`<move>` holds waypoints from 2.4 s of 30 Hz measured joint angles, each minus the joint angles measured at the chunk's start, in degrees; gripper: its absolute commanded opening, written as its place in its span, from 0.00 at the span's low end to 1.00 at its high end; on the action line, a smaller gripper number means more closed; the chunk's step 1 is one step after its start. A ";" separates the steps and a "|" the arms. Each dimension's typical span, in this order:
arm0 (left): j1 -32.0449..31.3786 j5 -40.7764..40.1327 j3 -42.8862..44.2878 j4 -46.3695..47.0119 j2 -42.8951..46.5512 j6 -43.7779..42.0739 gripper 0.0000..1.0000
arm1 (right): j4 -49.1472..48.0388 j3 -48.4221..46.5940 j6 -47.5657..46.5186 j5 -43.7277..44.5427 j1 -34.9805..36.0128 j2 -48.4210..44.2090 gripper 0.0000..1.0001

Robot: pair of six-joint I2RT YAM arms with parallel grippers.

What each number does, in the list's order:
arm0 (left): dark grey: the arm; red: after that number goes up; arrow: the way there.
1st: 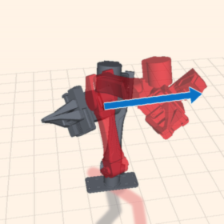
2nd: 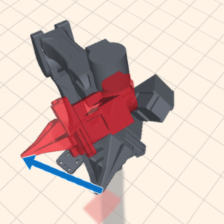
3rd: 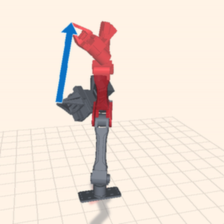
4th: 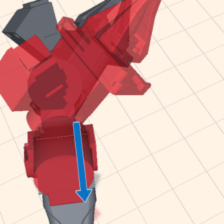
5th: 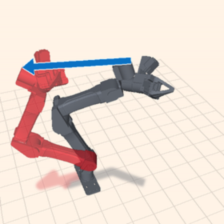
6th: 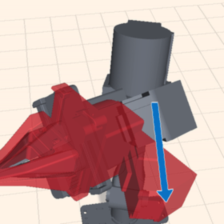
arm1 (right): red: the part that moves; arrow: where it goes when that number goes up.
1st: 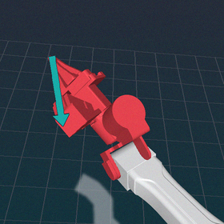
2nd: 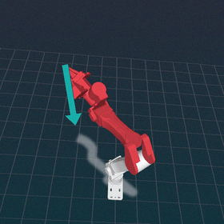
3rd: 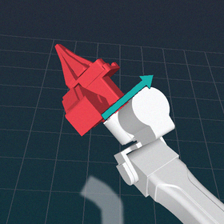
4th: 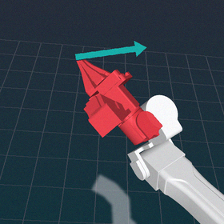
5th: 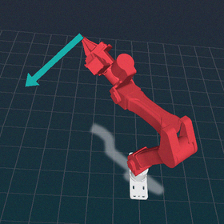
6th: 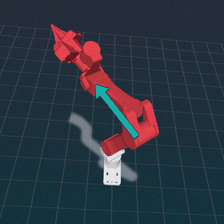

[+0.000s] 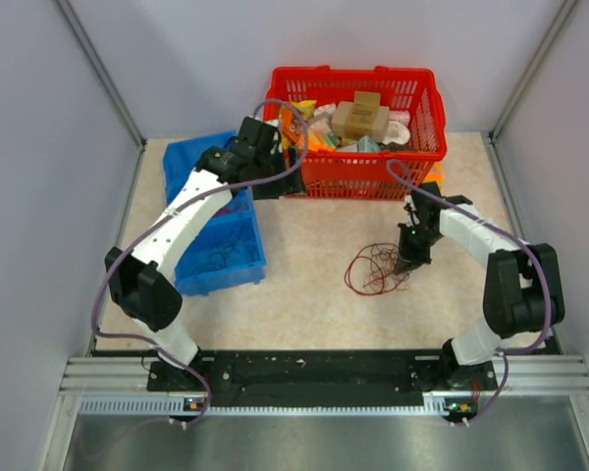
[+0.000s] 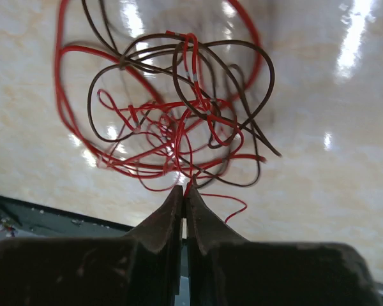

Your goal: Untangle the cables

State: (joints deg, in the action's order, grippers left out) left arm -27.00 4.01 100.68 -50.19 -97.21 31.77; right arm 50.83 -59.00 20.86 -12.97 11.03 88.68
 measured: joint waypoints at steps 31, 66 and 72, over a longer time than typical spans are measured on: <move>-19.50 17.88 -18.84 28.68 5.90 -1.38 0.19 | -28.72 -0.39 45.55 -38.56 2.62 -11.98 0.00; -18.43 18.43 -3.32 18.10 5.73 -4.57 0.00 | -35.41 7.10 13.11 -26.27 2.29 -4.83 0.00; -18.43 10.10 13.18 8.41 4.52 -9.64 0.00 | -33.55 9.81 17.73 -16.72 0.63 -2.64 0.00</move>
State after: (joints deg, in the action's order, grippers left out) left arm -45.43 14.11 113.86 -41.78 -92.68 22.13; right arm 17.28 -49.19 38.59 -29.69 11.66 86.04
